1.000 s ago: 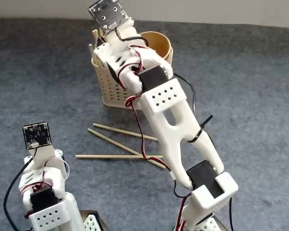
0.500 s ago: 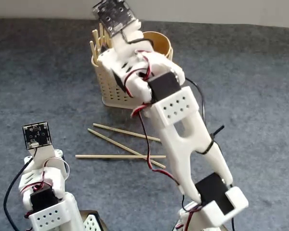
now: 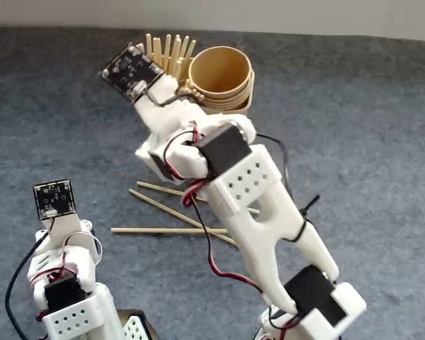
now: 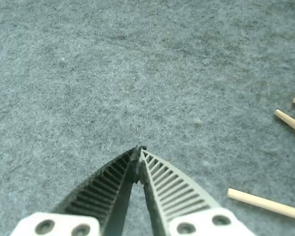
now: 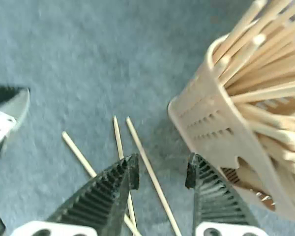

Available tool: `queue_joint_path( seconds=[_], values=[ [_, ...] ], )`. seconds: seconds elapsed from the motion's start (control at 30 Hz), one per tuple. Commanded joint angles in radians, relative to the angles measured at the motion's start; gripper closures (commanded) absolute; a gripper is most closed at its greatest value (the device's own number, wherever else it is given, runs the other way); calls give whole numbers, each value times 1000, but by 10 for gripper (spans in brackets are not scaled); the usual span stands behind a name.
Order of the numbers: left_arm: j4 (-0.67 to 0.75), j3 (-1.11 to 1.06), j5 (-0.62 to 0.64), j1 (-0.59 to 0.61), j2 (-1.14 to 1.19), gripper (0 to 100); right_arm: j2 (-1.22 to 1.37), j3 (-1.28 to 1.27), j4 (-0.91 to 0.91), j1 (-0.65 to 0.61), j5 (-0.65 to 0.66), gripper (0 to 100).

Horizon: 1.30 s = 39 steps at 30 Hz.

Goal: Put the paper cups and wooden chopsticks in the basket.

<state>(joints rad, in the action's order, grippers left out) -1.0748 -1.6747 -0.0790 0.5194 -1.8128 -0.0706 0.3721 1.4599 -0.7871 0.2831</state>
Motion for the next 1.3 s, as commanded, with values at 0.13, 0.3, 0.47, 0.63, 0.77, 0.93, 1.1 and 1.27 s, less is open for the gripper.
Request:
queue_joint_path(
  seconds=[0.13,0.3,0.47,0.63,0.77,0.93,1.1,1.27],
  values=[
    [-2,-21,-5,10,-1,979,239,7,27,-12,126,832],
    [-2,-21,-5,10,-1,979,392,15,22,-10,138,832],
    [-2,-21,-5,10,-1,979,527,16,-28,-12,166,832],
    [-2,-21,-5,10,-1,979,616,16,-97,-5,219,832],
    [-2,-21,-5,10,-1,979,653,16,-107,-5,221,832],
    [-2,-21,-5,10,-1,979,699,16,-156,-2,222,832],
    [-2,-21,-5,10,-1,979,760,16,-203,21,222,858],
    [-2,-21,-5,10,-1,979,766,16,-194,33,218,992]
  ],
)
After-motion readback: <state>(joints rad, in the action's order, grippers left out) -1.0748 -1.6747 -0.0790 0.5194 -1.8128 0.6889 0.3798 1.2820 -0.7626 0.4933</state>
